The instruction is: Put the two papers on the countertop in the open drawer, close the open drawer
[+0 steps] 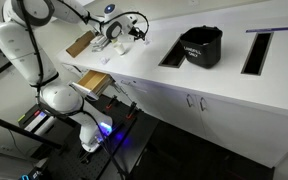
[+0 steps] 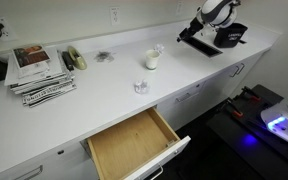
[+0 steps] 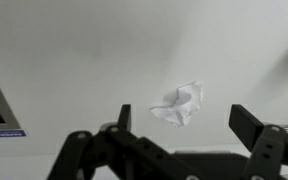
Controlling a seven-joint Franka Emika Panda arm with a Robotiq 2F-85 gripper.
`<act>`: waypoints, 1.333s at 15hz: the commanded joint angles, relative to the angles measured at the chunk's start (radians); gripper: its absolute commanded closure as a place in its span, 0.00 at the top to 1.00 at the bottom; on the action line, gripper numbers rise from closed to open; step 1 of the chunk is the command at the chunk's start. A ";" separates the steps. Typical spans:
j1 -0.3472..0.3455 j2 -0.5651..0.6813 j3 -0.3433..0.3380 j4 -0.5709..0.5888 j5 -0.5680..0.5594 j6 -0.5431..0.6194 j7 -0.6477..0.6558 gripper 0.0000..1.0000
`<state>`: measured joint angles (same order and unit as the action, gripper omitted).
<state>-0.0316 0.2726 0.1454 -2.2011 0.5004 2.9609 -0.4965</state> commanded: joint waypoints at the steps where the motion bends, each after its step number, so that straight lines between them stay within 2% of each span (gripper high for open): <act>1: -0.019 0.126 0.058 0.107 0.029 0.070 -0.088 1.00; 9: -0.029 0.312 0.109 0.278 0.005 0.141 -0.162 1.00; 17: -0.011 0.456 0.103 0.432 -0.016 0.149 -0.166 1.00; 19: -0.015 0.489 0.112 0.466 -0.020 0.151 -0.168 0.74; 20: -0.016 0.503 0.115 0.480 -0.022 0.152 -0.169 0.68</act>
<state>-0.0425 0.7196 0.2409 -1.7840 0.4857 3.0792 -0.6447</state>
